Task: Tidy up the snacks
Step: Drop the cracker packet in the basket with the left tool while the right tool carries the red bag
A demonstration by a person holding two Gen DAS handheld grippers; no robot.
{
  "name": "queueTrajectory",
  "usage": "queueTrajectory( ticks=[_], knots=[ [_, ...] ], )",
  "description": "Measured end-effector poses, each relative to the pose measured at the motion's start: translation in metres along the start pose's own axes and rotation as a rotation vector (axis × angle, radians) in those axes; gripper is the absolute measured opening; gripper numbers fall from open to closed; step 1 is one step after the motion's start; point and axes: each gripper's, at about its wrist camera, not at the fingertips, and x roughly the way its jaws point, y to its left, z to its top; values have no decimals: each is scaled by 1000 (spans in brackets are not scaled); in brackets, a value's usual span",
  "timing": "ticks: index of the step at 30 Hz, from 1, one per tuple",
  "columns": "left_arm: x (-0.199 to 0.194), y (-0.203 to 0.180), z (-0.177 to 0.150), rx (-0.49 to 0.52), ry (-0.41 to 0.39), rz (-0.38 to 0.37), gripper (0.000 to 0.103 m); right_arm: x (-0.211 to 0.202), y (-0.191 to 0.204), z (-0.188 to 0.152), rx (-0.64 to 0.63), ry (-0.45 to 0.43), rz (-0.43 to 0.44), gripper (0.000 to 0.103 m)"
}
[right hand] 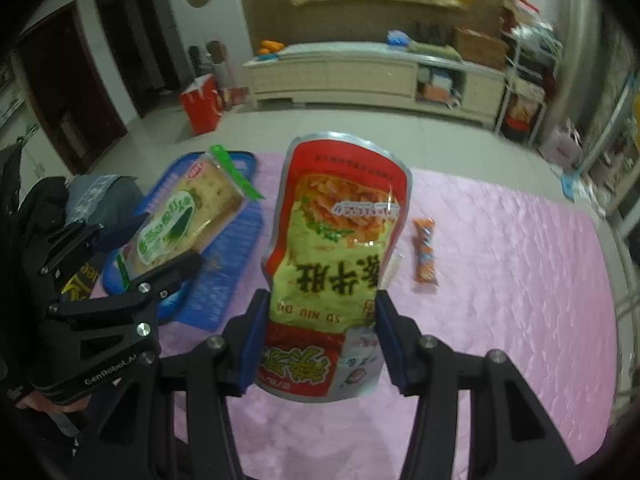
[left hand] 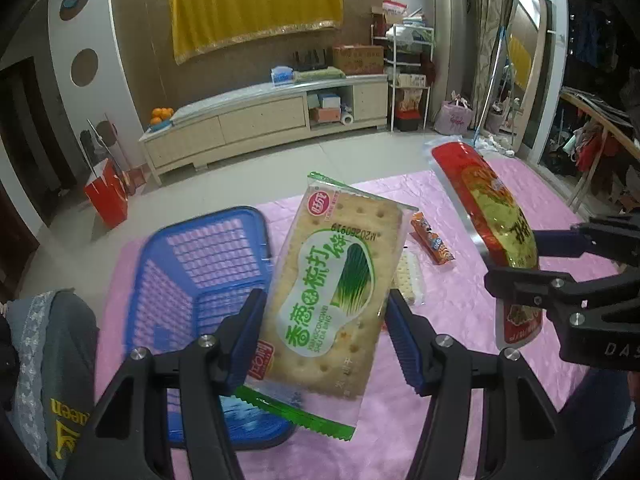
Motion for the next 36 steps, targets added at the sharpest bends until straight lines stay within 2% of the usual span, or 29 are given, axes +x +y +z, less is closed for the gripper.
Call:
queueTrajectory(
  ticks=[8,18,26,36],
  knots=[
    [-27,63,-11,-46,11,64,58,8,67,16,-97,-14,67,56],
    [-21,118,-32,-126,53,100,58,52,123,34,-173,48,113,56],
    [19,142,-37,-154,121,68,58,99,134,48,-171,131,98,56],
    [74,146,-26,-169,185,31,58,119,122,65,-138,148,44,56]
  ],
)
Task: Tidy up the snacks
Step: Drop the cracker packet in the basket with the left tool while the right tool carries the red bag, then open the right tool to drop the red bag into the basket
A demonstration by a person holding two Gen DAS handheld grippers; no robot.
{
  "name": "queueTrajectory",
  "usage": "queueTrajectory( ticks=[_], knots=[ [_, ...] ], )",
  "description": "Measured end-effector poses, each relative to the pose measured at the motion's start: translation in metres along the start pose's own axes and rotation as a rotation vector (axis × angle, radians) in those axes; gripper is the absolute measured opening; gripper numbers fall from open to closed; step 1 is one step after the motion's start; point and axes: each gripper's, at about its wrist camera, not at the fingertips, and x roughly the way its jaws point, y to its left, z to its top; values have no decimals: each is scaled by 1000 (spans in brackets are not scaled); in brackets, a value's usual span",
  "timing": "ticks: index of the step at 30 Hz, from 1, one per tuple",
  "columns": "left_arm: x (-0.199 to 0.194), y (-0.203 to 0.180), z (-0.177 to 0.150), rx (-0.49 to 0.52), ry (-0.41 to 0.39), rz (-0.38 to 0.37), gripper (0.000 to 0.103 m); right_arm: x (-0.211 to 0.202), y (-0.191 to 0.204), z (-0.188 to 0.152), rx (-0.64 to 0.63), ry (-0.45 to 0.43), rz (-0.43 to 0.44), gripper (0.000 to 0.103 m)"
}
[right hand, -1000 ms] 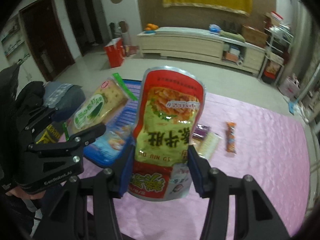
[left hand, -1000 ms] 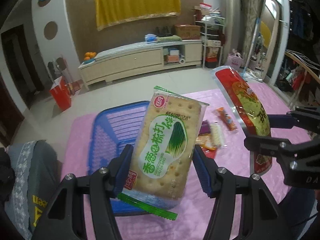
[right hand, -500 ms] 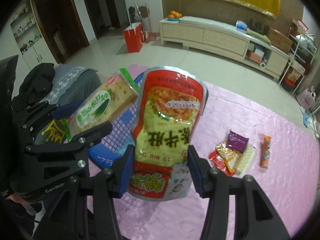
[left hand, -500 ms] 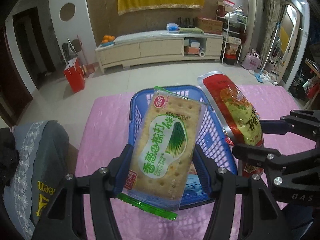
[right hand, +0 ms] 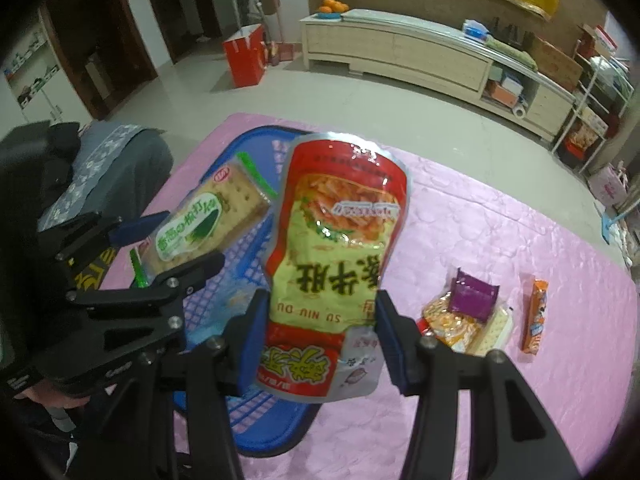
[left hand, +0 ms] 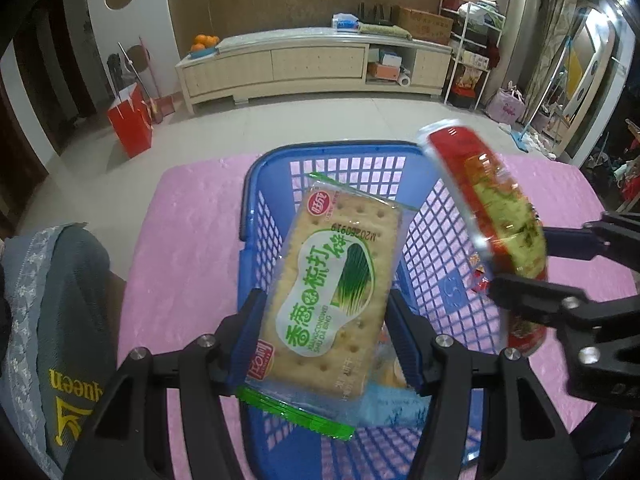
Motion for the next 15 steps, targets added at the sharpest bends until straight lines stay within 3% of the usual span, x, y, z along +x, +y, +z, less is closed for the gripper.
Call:
queueTrajectory(
  ticks=[3,5,7,15],
  knots=[
    [7,-3,6,4,-14,12,59,-2,-6,0,16,-1,-5,56],
    [6,-5,6,8,-39,-9,76,-2,-8,0,16,4,-12,56],
    [5,-8,7,14,-51,-10,86,-3,-10,-2,16,10,-13,56],
    [-14,-1,-4,6,-40,2,86,-11,-4,-4,12,1,14,56]
  ],
)
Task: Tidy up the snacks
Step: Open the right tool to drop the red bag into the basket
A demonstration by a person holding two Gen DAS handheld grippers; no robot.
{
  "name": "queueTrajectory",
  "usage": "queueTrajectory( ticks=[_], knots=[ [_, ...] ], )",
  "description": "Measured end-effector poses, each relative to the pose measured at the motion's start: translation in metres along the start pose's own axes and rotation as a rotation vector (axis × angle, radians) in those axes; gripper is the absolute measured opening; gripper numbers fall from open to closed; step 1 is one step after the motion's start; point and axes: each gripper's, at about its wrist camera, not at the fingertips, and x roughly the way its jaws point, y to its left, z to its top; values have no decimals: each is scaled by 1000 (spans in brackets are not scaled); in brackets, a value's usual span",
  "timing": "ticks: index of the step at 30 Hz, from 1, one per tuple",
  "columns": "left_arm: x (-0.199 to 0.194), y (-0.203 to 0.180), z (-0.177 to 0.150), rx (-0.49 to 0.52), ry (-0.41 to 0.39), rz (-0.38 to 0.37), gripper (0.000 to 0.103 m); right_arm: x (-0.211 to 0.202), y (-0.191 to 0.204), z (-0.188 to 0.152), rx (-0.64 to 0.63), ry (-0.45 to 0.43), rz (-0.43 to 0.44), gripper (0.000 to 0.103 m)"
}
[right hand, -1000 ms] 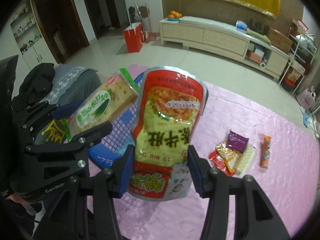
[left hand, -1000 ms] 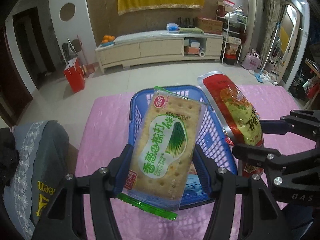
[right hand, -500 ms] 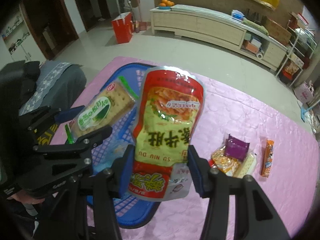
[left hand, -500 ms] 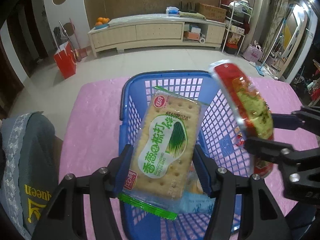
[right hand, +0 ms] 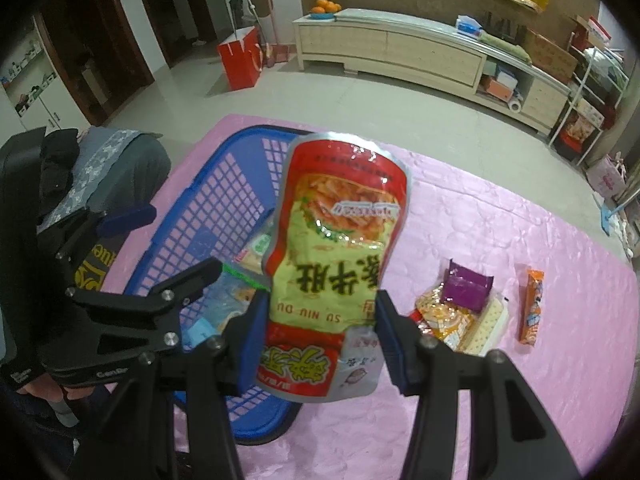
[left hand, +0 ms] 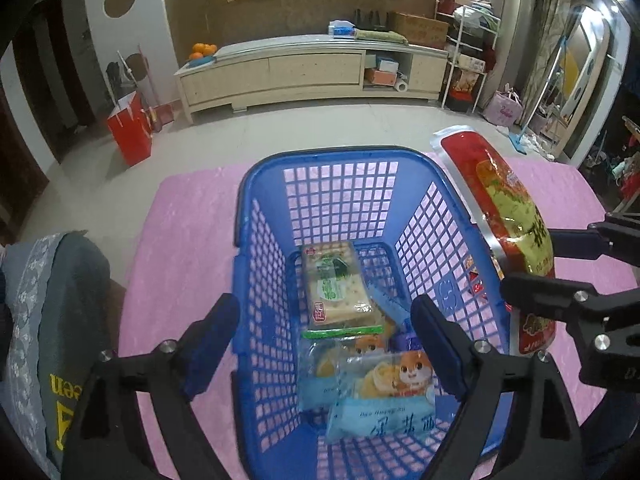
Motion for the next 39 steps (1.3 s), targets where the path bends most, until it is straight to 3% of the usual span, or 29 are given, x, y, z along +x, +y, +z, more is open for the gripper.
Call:
queueTrajectory(
  ticks=[13,28,32,39],
  knots=[
    [-44,30,-15,-51,-44,39,86,-2,36,9,-72,-11,39,56],
    [-31,53,-26,-102,-31,33,86,44,51,20,-105,63,-15,57],
    [-29,55,-31,-105,-32,34,86,49,56,16,-144,54,-24,73],
    [-32,45,-32,-106,-32,12,86,24,43,4,-116,20,-10,74]
  ],
)
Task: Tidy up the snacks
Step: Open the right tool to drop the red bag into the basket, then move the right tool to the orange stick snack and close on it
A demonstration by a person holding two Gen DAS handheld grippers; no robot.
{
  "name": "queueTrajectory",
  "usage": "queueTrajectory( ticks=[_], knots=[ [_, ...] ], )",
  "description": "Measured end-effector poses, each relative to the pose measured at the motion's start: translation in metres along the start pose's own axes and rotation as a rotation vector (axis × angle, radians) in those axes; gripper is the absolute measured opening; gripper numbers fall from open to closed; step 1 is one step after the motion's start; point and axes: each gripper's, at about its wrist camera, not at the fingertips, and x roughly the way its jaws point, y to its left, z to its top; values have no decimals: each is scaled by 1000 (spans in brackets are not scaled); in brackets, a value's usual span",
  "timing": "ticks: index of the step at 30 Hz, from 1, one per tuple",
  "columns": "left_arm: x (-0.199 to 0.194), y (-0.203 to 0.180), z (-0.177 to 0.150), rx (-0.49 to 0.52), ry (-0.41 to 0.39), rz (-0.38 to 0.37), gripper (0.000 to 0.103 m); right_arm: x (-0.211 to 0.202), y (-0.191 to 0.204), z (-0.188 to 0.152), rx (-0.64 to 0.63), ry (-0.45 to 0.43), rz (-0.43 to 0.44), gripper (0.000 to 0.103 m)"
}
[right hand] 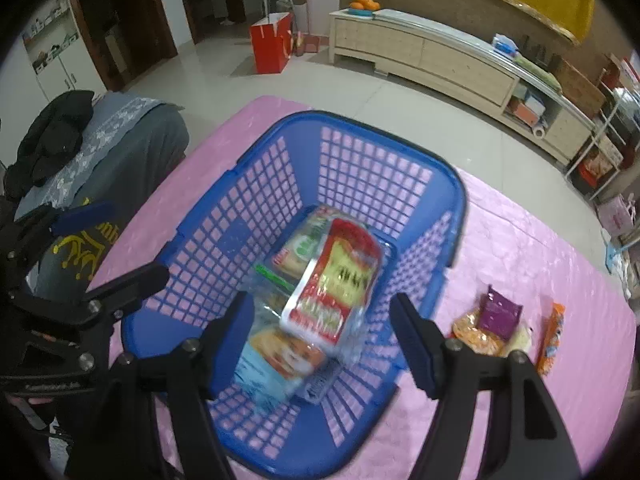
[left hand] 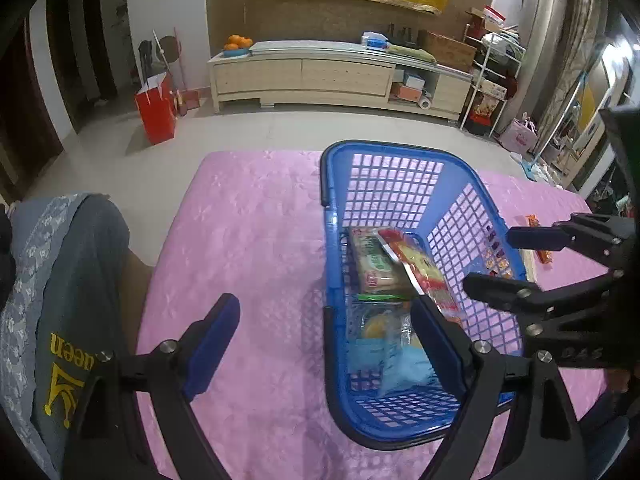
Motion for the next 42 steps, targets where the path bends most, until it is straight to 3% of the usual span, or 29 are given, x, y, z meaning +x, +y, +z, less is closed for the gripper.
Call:
queueTrajectory(
  ticks=[11,23,36,40,42],
  knots=[
    [-23,-57,5,77,-42,-45,86,-58,-65,-30,129,-40,-29,74],
    [-25,-167,12,223,-43,-127,86,-102,-135,-79,220,-67,-114,74],
    [20,-261,3,325,34,-146,86,-91,-205,-118,277,-47,-174,74],
    [39,-282,4,315,48,-87,86,-77,-224,-126,261,-46,-205,74],
    [49,-289,6,283,40,-102,86,-70,-234,-129,254,-56,-226,74]
  ],
)
